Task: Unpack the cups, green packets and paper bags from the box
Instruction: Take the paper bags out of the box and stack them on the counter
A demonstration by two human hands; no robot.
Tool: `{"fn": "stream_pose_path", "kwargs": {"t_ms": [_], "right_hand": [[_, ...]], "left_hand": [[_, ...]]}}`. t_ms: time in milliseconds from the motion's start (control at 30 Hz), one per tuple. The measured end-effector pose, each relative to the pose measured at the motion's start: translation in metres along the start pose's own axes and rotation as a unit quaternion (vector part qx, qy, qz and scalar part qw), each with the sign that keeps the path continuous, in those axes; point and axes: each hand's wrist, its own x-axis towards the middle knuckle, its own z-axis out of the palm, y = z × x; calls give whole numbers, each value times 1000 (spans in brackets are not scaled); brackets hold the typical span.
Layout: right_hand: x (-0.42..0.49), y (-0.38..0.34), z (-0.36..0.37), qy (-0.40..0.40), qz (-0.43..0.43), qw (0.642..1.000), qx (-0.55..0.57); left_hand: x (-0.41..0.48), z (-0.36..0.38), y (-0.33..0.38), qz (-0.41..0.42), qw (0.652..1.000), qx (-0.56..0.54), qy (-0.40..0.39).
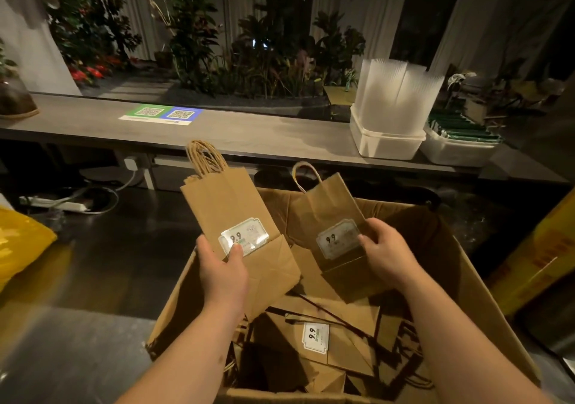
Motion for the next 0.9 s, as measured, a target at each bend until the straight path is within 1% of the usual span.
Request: {"fn": "stream_pose_path", "kwargs": {"t_ms": [33,100,133,200,333,433,500,567,633,667,767,800,833,867,900], "right_hand": [[-3,-6,-4,-15,-12,997,77],[-10,-18,-5,-53,2,969,240],[-13,-22,-2,-79,17,952,296],[-15,-26,11,-123,52,930,342],[-14,-26,49,-130,94,938,306],[-13,-23,69,-144,105,937,299],[-12,-21,77,-149,89,943,286],[-14,-21,84,-126,49,960,247],[-17,-22,89,-94,20,968,231],[-17,-21,91,-86,20,969,233],[-6,-19,87,-108,63,955,268],[0,-18,84,-106,77,947,293],[4,-14,79,-88,83,950,289],[9,-8,75,-61,74,966,238],[13,2,70,-46,61,988,131]], "left_hand": [[0,1,0,-11,1000,-1,-13],[0,1,2,-36,998,-15,-40],[0,2,3,-46,997,-24,-54],[-2,3,4,-60,994,-39,-85],[-9,6,9,-63,983,-63,-160],[-12,7,10,-69,978,-64,-189],[-13,7,8,-90,974,-58,-201],[-13,8,6,-104,972,-41,-209],[-13,9,4,-89,974,-9,-209],[-11,9,2,-79,976,7,-204],[-7,9,-1,-51,982,14,-183],[-7,9,-1,-41,984,6,-173],[-7,8,1,-29,987,0,-159],[-7,7,2,-14,990,-2,-143],[-8,6,3,3,992,1,-125]]}}
